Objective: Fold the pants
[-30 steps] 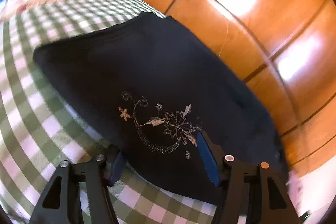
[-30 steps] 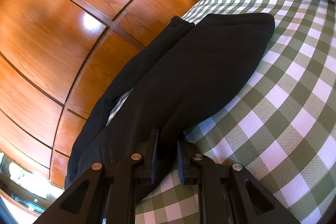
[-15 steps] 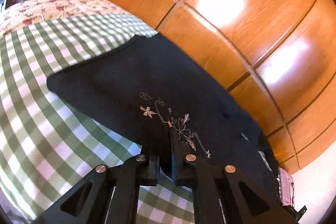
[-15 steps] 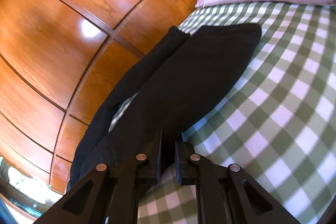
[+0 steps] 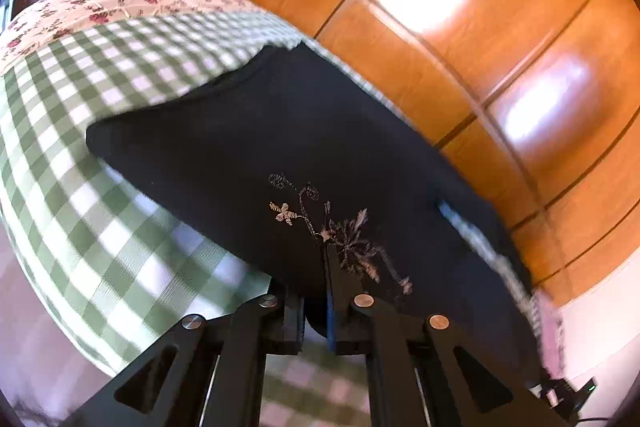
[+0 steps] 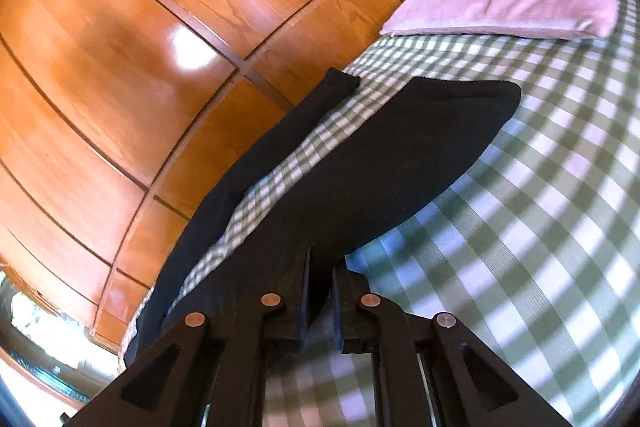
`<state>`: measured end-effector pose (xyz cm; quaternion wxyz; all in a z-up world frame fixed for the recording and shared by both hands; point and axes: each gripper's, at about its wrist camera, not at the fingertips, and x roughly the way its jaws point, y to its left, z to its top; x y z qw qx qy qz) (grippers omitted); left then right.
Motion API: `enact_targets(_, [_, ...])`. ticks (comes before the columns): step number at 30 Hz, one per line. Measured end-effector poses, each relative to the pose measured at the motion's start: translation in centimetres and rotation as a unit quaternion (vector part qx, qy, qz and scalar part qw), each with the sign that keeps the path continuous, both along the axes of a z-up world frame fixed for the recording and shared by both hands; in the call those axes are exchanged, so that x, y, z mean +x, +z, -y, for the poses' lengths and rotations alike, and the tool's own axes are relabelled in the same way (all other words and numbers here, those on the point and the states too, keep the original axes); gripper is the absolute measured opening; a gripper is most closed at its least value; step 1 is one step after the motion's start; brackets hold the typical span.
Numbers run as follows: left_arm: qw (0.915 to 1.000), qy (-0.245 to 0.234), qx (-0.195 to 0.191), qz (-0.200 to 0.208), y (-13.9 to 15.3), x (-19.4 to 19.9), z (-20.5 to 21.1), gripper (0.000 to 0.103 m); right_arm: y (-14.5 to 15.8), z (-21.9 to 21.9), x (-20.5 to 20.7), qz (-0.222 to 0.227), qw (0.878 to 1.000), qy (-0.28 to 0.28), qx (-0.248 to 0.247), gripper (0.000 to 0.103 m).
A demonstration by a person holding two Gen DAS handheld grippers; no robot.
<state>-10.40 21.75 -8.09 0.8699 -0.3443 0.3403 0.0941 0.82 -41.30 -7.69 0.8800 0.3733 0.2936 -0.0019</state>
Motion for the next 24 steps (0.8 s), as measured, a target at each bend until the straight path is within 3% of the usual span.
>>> enact_targets(2, [0.9998, -0.002, 0.012, -0.014, -0.6, -0.3, 0.6, 0.013, -1.0, -0.2, -0.1, -0.03, 0.999, 0.004, -0.014, 0.01])
enact_targets(4, [0.9995, 0.006, 0.03, -0.008, 0.1, -1.0, 1.0, 0.022, -1.5, 0.0, -0.5, -0.028, 1.0, 0.007, -0.006, 0.011])
enact_targets(7, [0.9963, 0.034, 0.072, 0.032, 2.4, -3.2, 2.1, 0.032, -0.1, 0.2, -1.4, -0.017, 0.999, -0.023, -0.038, 0.025])
enact_targets(12, [0.9847, 0.07, 0.127, 0.097, 6.5, -3.4, 3.3, 0.046, 3.4, 1.0, -1.0, 0.033, 0.995, -0.057, -0.077, 0.026])
enact_targets(16, [0.9918, 0.012, 0.098, 0.081, 6.6, 2.3, 4.9, 0.059, 4.2, 1.2, 4.6, 0.017, 0.997, -0.019, -0.072, 0.038])
enact_targets(20, [0.9947, -0.062, 0.078, 0.028, 4.2, 9.8, 7.3, 0.059, 2.9, 1.4, 10.9, -0.013, 1.0, 0.015, -0.021, 0.04])
enact_targets(24, [0.9899, -0.09, 0.109, -0.01, 1.7, 14.5, 9.2, 0.059, 1.3, 1.8, 16.5, -0.045, 0.999, 0.018, 0.02, 0.044])
